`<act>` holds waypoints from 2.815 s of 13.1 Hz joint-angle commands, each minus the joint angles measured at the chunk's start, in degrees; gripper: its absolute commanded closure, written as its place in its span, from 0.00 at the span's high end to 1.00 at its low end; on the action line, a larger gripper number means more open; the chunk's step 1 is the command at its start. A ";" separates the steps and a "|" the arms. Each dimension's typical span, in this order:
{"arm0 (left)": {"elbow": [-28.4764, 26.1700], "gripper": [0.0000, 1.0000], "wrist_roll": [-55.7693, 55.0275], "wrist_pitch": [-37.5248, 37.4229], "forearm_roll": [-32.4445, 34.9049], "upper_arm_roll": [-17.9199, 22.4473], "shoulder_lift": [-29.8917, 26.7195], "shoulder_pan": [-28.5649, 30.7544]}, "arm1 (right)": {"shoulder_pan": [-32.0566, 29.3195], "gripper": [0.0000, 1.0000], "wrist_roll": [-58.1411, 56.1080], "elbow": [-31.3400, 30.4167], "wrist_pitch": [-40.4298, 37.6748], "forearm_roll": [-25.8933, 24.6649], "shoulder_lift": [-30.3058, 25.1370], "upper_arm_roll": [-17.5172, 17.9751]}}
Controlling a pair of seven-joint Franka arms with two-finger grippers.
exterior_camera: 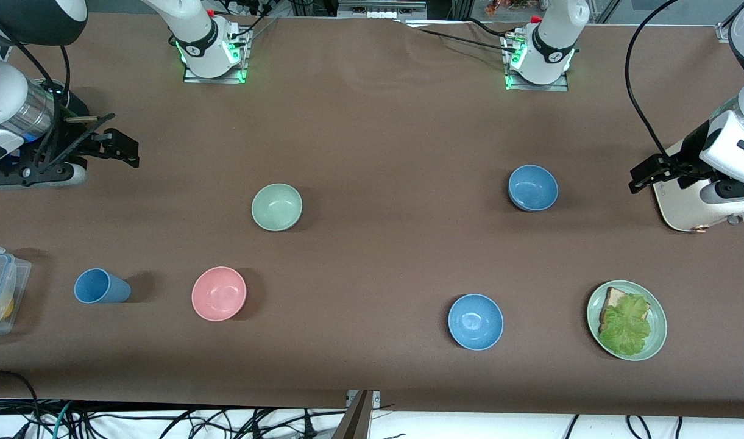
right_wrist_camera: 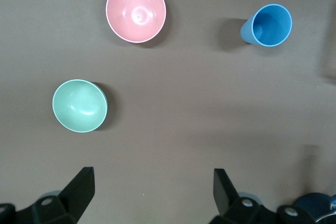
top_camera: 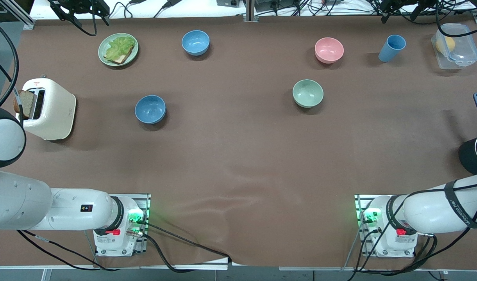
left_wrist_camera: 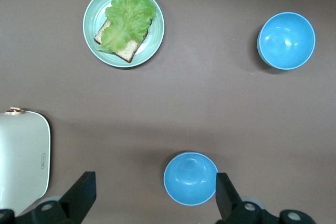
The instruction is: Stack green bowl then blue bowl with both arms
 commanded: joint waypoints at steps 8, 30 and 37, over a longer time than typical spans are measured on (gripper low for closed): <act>0.03 1.00 1.05 0.52 -1.01 -0.72 0.14 0.89 | -0.82 1.00 -0.44 0.84 -1.39 0.24 -0.37 0.79; 0.03 1.00 0.96 -0.10 -0.48 -0.63 0.05 0.97 | -0.65 1.00 -1.41 0.40 -0.86 0.77 -0.28 1.59; -0.06 1.00 0.96 -0.10 -0.39 -0.64 0.05 0.97 | -0.56 1.00 -0.53 -16.26 16.32 3.84 -0.02 2.02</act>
